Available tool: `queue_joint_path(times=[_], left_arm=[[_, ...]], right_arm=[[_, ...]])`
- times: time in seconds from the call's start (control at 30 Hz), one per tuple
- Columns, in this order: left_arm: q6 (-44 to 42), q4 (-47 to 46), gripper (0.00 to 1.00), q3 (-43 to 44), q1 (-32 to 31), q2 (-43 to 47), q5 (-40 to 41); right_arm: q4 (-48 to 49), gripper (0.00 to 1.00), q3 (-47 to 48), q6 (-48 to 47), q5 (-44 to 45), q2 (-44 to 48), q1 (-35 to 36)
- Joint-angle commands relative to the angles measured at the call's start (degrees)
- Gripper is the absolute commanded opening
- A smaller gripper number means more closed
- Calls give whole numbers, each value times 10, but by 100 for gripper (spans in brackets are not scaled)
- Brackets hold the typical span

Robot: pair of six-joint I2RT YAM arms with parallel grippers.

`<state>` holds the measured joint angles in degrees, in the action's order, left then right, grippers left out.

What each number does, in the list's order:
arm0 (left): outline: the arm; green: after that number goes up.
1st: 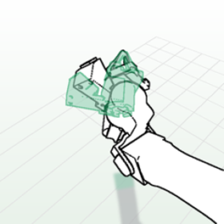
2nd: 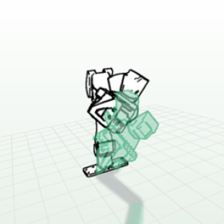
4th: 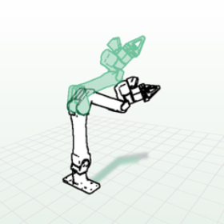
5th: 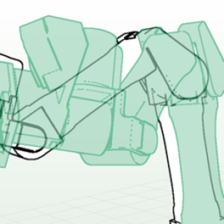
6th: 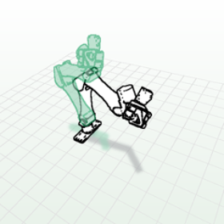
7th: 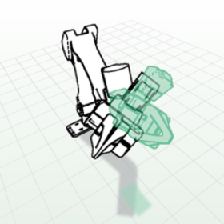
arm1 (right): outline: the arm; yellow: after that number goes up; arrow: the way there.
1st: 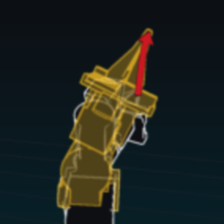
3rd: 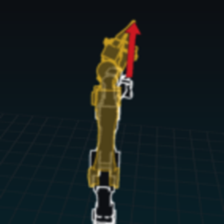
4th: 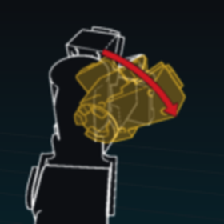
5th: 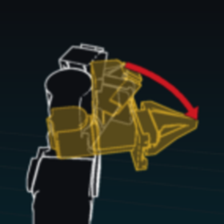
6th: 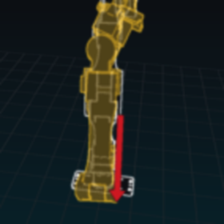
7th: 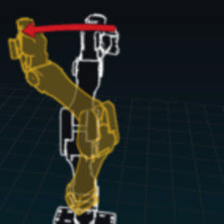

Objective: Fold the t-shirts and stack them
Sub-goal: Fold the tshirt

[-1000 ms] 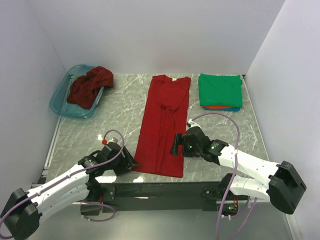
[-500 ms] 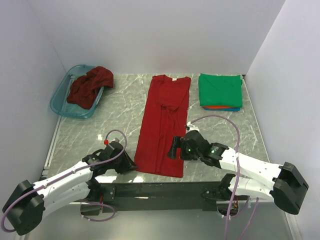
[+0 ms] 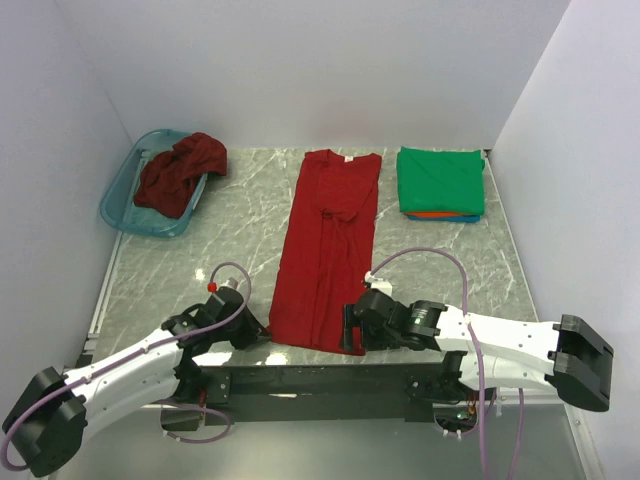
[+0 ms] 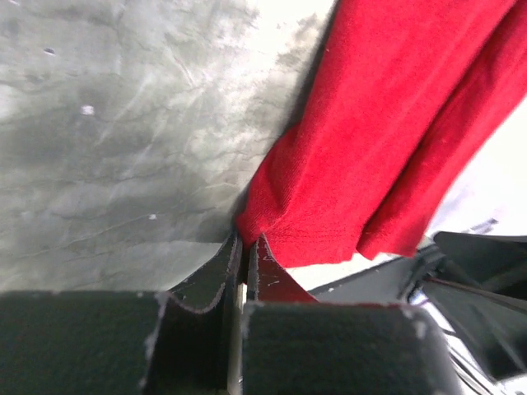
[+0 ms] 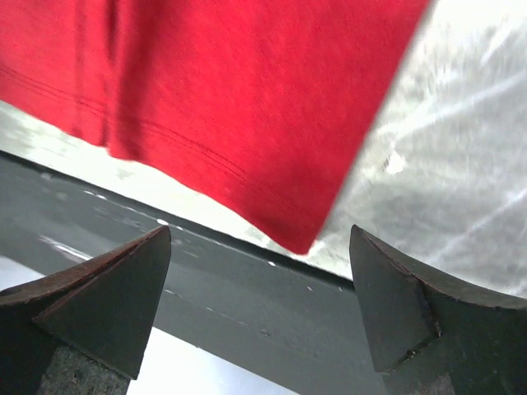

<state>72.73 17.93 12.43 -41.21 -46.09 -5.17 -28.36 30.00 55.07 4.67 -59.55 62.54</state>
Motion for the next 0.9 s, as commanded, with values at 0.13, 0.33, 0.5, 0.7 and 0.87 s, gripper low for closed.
queue_joint_path(times=[0.13,0.33,0.5,0.7,0.87], left_arm=[[23,-24,0,-50,1,55,-21],[22,5,0,-46,1,74,-7],[14,-9,0,-47,1,57,-10],[11,-26,0,-48,1,48,-14],[15,-5,0,-47,1,65,-7]], right_arm=[[-12,84,21,60,53,-37,39],[10,69,16,65,55,-48,39],[8,64,1,80,61,-57,40],[27,52,-12,87,59,-63,39],[17,43,-16,99,61,-78,41]])
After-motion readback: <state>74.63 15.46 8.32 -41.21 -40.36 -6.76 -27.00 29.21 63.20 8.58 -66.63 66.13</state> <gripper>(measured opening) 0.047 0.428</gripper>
